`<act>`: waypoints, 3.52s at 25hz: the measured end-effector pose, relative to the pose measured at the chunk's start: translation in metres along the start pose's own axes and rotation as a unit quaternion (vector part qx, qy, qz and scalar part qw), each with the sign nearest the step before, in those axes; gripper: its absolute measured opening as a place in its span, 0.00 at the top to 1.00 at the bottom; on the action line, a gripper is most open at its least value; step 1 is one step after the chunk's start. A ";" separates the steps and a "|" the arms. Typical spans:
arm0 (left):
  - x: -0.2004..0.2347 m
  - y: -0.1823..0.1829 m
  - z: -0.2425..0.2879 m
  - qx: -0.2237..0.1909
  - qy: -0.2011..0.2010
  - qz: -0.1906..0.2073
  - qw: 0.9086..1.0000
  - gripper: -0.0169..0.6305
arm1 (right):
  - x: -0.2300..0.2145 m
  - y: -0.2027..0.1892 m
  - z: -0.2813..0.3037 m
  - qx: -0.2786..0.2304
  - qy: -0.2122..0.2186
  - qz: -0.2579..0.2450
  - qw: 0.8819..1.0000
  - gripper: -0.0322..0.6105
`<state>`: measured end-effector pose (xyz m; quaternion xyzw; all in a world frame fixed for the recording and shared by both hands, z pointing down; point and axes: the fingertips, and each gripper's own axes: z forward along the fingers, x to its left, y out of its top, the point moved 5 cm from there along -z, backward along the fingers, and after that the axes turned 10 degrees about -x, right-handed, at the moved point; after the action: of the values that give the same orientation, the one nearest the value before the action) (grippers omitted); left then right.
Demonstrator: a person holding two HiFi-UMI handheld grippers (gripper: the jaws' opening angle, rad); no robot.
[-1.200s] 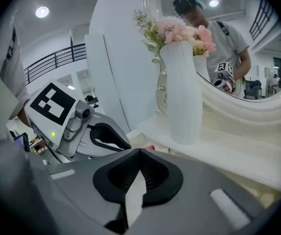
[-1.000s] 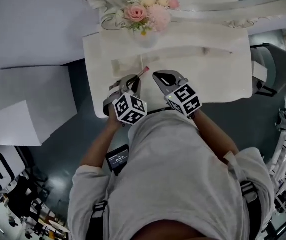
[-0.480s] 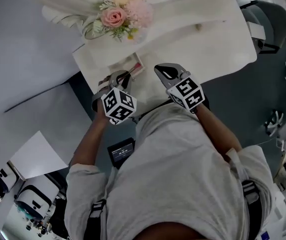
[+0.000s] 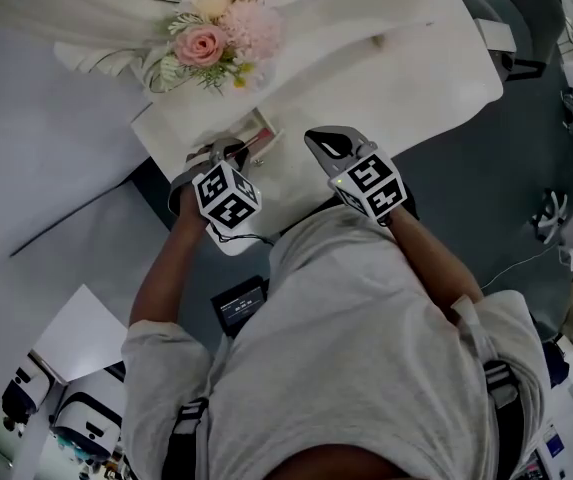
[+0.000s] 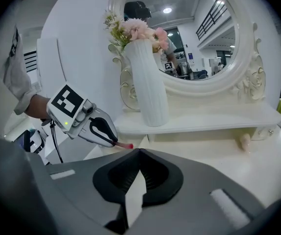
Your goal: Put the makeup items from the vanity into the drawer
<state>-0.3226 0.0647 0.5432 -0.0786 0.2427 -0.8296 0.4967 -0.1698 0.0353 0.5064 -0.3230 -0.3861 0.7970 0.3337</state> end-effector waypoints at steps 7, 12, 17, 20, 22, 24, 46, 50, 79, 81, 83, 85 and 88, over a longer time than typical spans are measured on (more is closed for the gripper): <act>0.000 -0.006 0.013 0.002 -0.047 -0.024 0.999 0.91 | -0.001 0.001 -0.002 -0.003 -0.010 0.002 1.000 0.95; 0.001 -0.013 0.020 0.016 -0.048 -0.018 0.999 0.91 | -0.004 0.002 -0.004 -0.007 -0.016 0.004 1.000 0.95; 0.003 -0.018 0.029 0.043 -0.072 -0.004 0.996 0.91 | -0.003 0.003 -0.010 -0.007 -0.020 0.001 1.000 0.95; 0.004 -0.019 0.035 0.051 -0.087 -0.010 0.995 0.91 | -0.006 0.005 -0.013 -0.006 -0.022 -0.007 1.000 0.95; 0.000 -0.018 0.038 0.048 -0.098 -0.015 0.994 0.91 | -0.008 0.005 -0.017 -0.003 -0.025 -0.011 1.000 0.95; -0.005 -0.019 0.039 0.047 -0.109 -0.019 0.993 0.90 | -0.008 0.005 -0.022 0.000 -0.026 -0.011 1.000 0.95; 0.004 0.042 -0.017 0.015 0.175 -0.145 0.974 0.97 | -0.083 -0.003 -0.038 0.014 0.104 -0.049 0.993 0.95; -0.007 0.078 -0.003 0.000 0.197 -0.186 0.963 0.97 | -0.114 -0.004 -0.046 0.020 0.124 -0.056 0.991 0.95; 0.016 0.308 0.209 -0.112 0.196 -0.333 0.916 0.94 | -0.294 -0.027 -0.129 -0.005 0.097 -0.018 0.995 0.95; 0.020 0.313 0.218 -0.109 0.195 -0.332 0.916 0.87 | -0.304 -0.027 -0.132 -0.007 0.091 -0.013 0.996 0.95; 0.026 0.317 0.227 -0.107 0.192 -0.334 0.917 0.74 | -0.314 -0.026 -0.134 -0.009 0.084 -0.008 0.996 0.95; 0.030 0.321 0.237 -0.104 0.182 -0.336 0.918 0.64 | -0.322 -0.024 -0.136 -0.010 0.079 -0.004 0.997 0.95; 0.034 0.325 0.253 -0.097 0.171 -0.335 0.921 0.58 | -0.333 -0.024 -0.139 -0.012 0.071 0.001 0.997 0.95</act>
<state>0.0104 -0.1728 0.6032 -0.0601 0.3629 -0.9207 0.1307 0.1337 -0.1579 0.5437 -0.3832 -0.3708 0.7676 0.3556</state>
